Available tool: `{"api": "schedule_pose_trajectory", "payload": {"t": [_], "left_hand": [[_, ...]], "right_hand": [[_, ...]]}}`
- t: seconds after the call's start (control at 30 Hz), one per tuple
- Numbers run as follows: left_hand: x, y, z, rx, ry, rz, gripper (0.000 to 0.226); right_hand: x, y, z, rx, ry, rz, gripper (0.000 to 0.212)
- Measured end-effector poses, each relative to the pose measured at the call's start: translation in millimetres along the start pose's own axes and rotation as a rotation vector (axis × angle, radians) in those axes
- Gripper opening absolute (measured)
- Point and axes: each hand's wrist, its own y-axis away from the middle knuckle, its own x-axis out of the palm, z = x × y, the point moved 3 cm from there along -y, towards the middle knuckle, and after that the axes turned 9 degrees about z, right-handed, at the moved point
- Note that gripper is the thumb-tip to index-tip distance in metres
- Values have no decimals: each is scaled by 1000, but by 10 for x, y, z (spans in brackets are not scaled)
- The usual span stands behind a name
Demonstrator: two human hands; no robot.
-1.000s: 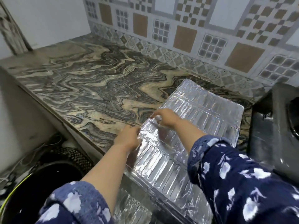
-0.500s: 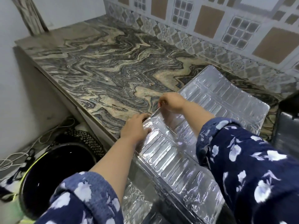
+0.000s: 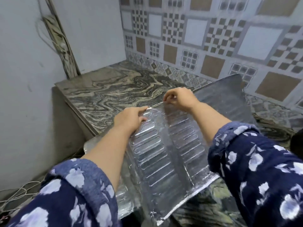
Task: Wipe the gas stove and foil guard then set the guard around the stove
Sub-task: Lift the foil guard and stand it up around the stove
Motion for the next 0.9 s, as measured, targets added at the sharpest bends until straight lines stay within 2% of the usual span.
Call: {"api": "schedule_pose_trajectory", "payload": {"t": [0.23, 0.33, 0.5, 0.67, 0.9], "left_hand": [[-852, -196, -317, 56, -219, -218, 40], [-1052, -269, -461, 79, -302, -309, 41], [-1040, -382, -547, 62, -386, -364, 55], [-1006, -516, -490, 90, -408, -436, 57], [-1023, -709, -624, 172, -344, -483, 45]], "right_hand": [[-666, -142, 222, -3, -205, -186, 35], [-865, -156, 248, -1, -251, -250, 28], [-919, -169, 258, 8, -207, -289, 20], [-1031, -96, 8, 89, 77, -309, 29], [-1096, -116, -229, 180, -205, -364, 35]]}}
